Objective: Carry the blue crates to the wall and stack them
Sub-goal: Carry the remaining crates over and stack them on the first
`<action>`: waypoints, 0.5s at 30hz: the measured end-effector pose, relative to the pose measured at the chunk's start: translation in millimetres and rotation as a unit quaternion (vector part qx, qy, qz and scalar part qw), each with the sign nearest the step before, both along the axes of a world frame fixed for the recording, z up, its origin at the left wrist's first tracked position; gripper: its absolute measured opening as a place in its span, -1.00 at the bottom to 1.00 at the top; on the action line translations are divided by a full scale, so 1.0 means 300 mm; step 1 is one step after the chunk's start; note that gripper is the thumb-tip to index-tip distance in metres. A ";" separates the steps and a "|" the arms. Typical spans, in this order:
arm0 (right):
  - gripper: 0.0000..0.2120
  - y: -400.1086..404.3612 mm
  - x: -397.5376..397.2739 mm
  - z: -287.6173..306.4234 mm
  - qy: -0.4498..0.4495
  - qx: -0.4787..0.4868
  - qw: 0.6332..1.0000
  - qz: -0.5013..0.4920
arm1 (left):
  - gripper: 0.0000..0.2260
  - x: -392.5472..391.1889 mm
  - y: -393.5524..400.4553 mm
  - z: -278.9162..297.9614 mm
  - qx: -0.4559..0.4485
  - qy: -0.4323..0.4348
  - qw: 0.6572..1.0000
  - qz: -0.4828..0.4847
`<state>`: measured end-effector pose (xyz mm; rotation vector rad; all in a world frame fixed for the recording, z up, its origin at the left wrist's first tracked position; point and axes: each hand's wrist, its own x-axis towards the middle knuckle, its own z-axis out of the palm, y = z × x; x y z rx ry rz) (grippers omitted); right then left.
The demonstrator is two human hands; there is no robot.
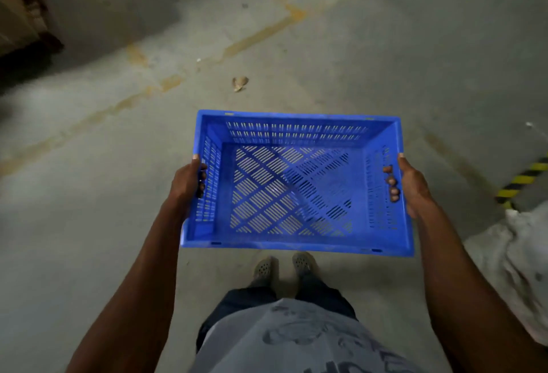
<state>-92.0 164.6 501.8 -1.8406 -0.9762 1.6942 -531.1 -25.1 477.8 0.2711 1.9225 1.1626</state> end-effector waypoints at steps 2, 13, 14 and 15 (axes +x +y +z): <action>-0.52 -0.077 0.062 0.010 -0.005 0.005 0.999 -0.050 | -0.53 0.004 0.058 0.001 0.003 0.004 0.999 -0.049; -0.53 -0.653 0.392 0.075 -0.020 0.029 0.952 -0.305 | -0.59 0.307 0.308 0.092 0.025 0.002 0.948 -0.317; -0.53 -0.716 0.430 0.079 -0.018 0.035 0.944 -0.327 | -0.61 0.365 0.319 0.104 0.028 0.000 0.940 -0.341; -0.53 -0.781 0.471 0.083 -0.019 0.041 0.936 -0.350 | -0.61 0.428 0.327 0.115 0.031 -0.004 0.931 -0.364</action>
